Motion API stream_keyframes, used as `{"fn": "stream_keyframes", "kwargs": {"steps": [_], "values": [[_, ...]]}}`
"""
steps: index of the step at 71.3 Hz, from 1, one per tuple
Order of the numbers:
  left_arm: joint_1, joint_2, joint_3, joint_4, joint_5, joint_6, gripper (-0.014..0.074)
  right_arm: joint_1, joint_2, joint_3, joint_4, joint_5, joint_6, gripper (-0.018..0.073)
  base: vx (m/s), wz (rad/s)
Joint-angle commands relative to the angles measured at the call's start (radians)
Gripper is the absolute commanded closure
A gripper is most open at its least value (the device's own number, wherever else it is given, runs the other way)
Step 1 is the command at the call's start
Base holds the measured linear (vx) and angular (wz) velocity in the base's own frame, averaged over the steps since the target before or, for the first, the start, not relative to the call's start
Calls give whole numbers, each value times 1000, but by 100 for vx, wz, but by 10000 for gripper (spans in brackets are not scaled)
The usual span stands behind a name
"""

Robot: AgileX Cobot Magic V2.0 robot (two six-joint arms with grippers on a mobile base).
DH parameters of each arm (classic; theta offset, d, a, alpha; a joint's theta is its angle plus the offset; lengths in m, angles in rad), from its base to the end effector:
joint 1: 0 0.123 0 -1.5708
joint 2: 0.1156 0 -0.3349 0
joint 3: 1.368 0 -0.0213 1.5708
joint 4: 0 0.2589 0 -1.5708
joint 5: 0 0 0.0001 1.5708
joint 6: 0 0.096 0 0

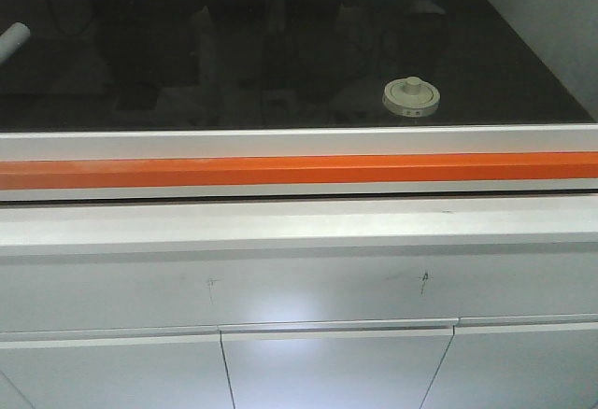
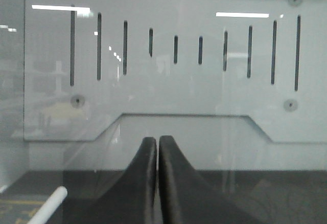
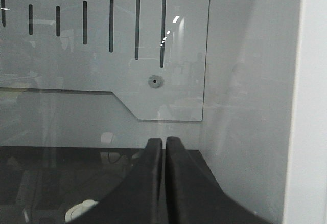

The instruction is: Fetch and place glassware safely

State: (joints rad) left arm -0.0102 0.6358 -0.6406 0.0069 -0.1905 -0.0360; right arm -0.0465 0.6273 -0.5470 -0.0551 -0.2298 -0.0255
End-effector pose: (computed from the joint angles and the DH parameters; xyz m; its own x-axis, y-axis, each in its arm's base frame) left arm 0.1033 -0.0012 0.4233 0.2783 -0.0321 -0.9600 0.0196 0.9994 -0.0277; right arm 0.1054 -0.0037 0.3950 0.2305 -0.0899 -0.9689 0.0527 0.9954 -0.0798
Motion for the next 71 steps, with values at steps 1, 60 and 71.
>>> {"fn": "stream_keyframes", "kwargs": {"steps": [1, 60, 71], "values": [[-5, 54, -36, -7, -95, -1, 603, -7, 78, -38, -1, -164, -10, 563, 0, 0], [-5, 158, 306, -7, -348, 0, 603, -7, 244, 304, -96, -454, 38, 562, 0, 0], [-5, 232, 363, -7, -408, 0, 603, -7, 340, 326, -96, -546, 38, 560, 0, 0]]}}
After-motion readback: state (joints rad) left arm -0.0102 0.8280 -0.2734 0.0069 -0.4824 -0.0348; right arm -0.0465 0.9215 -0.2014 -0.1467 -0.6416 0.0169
